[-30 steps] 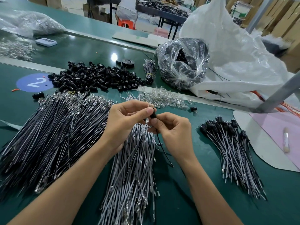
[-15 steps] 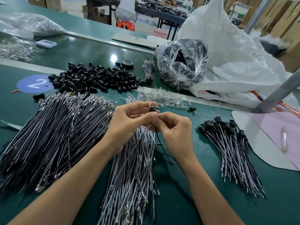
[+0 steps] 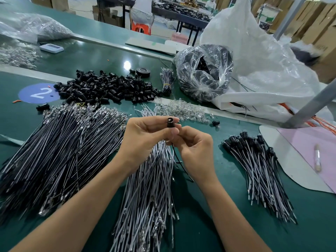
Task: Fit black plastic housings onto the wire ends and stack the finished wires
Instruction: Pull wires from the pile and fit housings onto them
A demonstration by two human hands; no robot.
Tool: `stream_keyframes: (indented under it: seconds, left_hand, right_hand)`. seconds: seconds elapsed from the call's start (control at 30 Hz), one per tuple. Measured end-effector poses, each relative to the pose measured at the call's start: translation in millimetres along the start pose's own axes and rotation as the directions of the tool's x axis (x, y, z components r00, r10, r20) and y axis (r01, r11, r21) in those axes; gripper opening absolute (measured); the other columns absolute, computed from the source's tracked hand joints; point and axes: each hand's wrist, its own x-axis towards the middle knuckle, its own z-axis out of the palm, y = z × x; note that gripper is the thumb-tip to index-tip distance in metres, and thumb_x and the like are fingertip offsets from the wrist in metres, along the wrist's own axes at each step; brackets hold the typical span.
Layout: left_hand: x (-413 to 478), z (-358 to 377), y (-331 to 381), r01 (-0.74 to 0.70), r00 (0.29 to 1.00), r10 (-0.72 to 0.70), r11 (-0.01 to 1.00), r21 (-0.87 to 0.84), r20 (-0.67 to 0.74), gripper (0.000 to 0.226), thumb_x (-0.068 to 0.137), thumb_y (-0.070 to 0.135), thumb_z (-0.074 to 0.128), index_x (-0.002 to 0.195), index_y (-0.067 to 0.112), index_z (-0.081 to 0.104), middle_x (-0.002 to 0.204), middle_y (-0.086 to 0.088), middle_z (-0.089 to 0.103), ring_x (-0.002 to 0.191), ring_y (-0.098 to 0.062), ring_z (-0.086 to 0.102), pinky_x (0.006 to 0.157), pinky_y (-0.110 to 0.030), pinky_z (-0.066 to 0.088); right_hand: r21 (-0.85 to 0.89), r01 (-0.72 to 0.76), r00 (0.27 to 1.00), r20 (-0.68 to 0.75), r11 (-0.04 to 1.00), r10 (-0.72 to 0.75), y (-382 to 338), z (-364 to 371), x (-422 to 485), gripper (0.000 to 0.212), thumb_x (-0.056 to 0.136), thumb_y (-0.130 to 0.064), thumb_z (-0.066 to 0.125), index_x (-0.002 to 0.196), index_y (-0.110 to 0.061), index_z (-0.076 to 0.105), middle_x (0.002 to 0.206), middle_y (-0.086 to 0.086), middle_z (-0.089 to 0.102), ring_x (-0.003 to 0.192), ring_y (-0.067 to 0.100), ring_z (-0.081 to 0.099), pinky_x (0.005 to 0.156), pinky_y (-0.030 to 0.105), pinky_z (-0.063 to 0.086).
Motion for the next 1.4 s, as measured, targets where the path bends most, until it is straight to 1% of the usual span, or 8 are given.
stream_keyframes:
  seconds: [0.13, 0.37, 0.53, 0.63, 0.93, 1.1, 1.27, 1.4]
  left_hand:
    - [0, 0, 0, -0.023, 1.000, 0.023, 1.000, -0.009, 0.009, 0.034, 0.066, -0.001, 0.072, 0.100, 0.005, 0.071, 0.085, -0.008, 0.076, 0.079, -0.017, 0.073, 0.075, -0.025, 0.058]
    - [-1, 0, 0, -0.031, 0.999, 0.032, 0.999, -0.024, 0.029, 0.034, 0.066, -0.001, 0.073, 0.099, 0.003, 0.072, 0.087, -0.010, 0.076, 0.080, -0.019, 0.074, 0.078, -0.028, 0.059]
    - [0, -3, -2, -0.033, 0.999, 0.033, 0.999, -0.026, 0.001, 0.029, 0.065, 0.002, 0.075, 0.094, 0.006, 0.077, 0.086, -0.013, 0.076, 0.081, -0.022, 0.074, 0.076, -0.027, 0.058]
    - [0, -4, -4, -0.026, 1.000, 0.025, 0.999, -0.020, -0.018, 0.028, 0.065, 0.003, 0.076, 0.092, 0.008, 0.077, 0.088, -0.013, 0.076, 0.082, -0.024, 0.074, 0.079, -0.035, 0.060]
    - [-1, -2, -5, 0.010, 0.998, -0.015, 0.995, -0.095, -0.058, 0.027, 0.062, 0.011, 0.079, 0.089, 0.010, 0.079, 0.087, -0.016, 0.075, 0.083, -0.026, 0.074, 0.081, -0.036, 0.059]
    - [1, -2, -3, 0.070, 0.995, -0.067, 0.997, 0.029, -0.078, 0.029, 0.060, 0.019, 0.081, 0.089, 0.015, 0.079, 0.088, -0.012, 0.076, 0.081, -0.023, 0.074, 0.077, -0.035, 0.059]
    - [-1, -5, -4, 0.071, 0.997, -0.070, 0.991, 0.117, -0.017, 0.019, 0.069, 0.019, 0.076, 0.087, 0.013, 0.079, 0.092, -0.011, 0.076, 0.087, -0.027, 0.069, 0.082, -0.041, 0.057]
    - [-2, -5, -7, 0.023, 0.999, -0.018, 0.991, 0.130, -0.041, 0.014, 0.070, 0.019, 0.076, 0.083, 0.021, 0.080, 0.085, -0.006, 0.077, 0.078, -0.023, 0.069, 0.071, -0.031, 0.057]
  right_hand:
    - [-0.030, 0.044, 0.999, 0.013, 0.999, -0.044, -1, 3, -1, 0.010, 0.085, -0.011, 0.068, 0.089, -0.020, 0.071, 0.074, -0.010, 0.070, 0.072, 0.011, 0.068, 0.073, 0.031, 0.057]
    - [-0.025, 0.065, 0.998, 0.013, 0.998, -0.065, -1, 5, 0, 0.008, 0.085, -0.017, 0.068, 0.090, -0.023, 0.071, 0.075, -0.012, 0.069, 0.074, 0.006, 0.064, 0.075, 0.036, 0.058]
    - [-0.001, 0.055, 0.998, 0.012, 0.998, -0.055, 3, 7, -3, 0.007, 0.085, -0.011, 0.068, 0.086, -0.017, 0.071, 0.077, 0.001, 0.071, 0.078, 0.031, 0.068, 0.078, 0.052, 0.056]
    - [0.004, 0.039, 0.999, 0.020, 0.999, -0.039, 5, 9, -4, 0.008, 0.086, -0.003, 0.068, 0.086, -0.010, 0.072, 0.078, 0.006, 0.071, 0.078, 0.034, 0.066, 0.077, 0.057, 0.053]
    - [0.027, -0.003, 1.000, 0.028, 1.000, 0.002, 4, 14, -4, 0.004, 0.087, -0.004, 0.068, 0.089, -0.005, 0.071, 0.080, 0.004, 0.070, 0.079, 0.030, 0.066, 0.078, 0.058, 0.053]
    - [-0.014, -0.005, 1.000, -0.002, 1.000, 0.005, 2, 14, -6, 0.007, 0.087, -0.013, 0.066, 0.081, -0.009, 0.067, 0.074, -0.003, 0.068, 0.073, 0.021, 0.068, 0.075, 0.049, 0.057]
    - [0.019, -0.020, 0.999, -0.033, 1.000, 0.021, 5, 9, -5, 0.015, 0.091, -0.010, 0.066, 0.079, -0.001, 0.064, 0.076, 0.012, 0.068, 0.076, 0.037, 0.067, 0.076, 0.054, 0.056]
    - [-0.021, -0.012, 1.000, -0.016, 1.000, 0.012, 4, 11, -5, 0.010, 0.089, -0.008, 0.067, 0.083, -0.001, 0.066, 0.081, 0.004, 0.069, 0.075, 0.025, 0.068, 0.075, 0.047, 0.058]
